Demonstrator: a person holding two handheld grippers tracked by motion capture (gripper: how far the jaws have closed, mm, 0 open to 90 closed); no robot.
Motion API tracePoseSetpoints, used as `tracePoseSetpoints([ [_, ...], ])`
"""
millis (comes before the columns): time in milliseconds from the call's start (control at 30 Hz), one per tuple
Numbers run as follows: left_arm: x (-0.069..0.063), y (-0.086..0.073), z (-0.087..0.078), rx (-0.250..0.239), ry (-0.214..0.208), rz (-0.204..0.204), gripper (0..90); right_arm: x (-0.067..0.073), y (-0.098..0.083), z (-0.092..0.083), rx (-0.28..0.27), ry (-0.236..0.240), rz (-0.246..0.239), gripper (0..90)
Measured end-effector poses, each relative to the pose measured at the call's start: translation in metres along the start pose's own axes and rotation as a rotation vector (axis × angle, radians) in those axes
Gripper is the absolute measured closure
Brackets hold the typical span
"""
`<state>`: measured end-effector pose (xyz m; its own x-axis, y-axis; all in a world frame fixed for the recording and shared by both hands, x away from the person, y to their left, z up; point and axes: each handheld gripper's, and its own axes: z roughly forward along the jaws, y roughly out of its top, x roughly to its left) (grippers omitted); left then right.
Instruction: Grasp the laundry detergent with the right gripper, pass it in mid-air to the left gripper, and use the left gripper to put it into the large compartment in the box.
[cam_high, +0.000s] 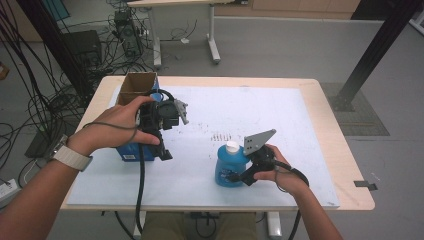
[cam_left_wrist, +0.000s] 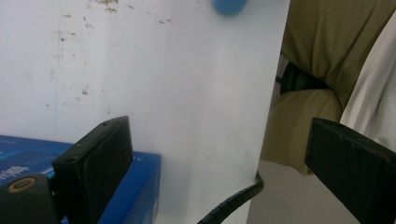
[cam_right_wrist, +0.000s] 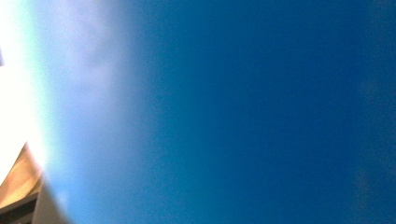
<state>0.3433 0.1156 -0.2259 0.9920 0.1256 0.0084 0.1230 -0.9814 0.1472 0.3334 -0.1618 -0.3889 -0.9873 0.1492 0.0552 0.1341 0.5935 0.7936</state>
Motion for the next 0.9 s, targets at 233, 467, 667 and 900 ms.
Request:
tracePoseSetpoints([
  [233,0.0003,-0.0003,0.0008,-0.003,-0.001,-0.006,8.2,-0.0004,-0.0021,0.0009,-0.016,0.001,0.001,24.1],
  [467,0.0012,-0.0007,0.0010,-0.001,-0.001,-0.002,8.2,-0.0009,-0.0028,0.0006,-0.030,-0.003,0.005,24.3],
  [667,0.0013,-0.0010,0.0013,-0.001,-0.001,-0.004,8.3,-0.0004,-0.0033,0.0017,-0.036,-0.001,0.002,24.6],
  [900,0.0008,-0.0012,0.0020,-0.008,-0.002,-0.011,8.2,-0.0004,-0.0042,0.0024,-0.050,0.002,0.003,25.5],
])
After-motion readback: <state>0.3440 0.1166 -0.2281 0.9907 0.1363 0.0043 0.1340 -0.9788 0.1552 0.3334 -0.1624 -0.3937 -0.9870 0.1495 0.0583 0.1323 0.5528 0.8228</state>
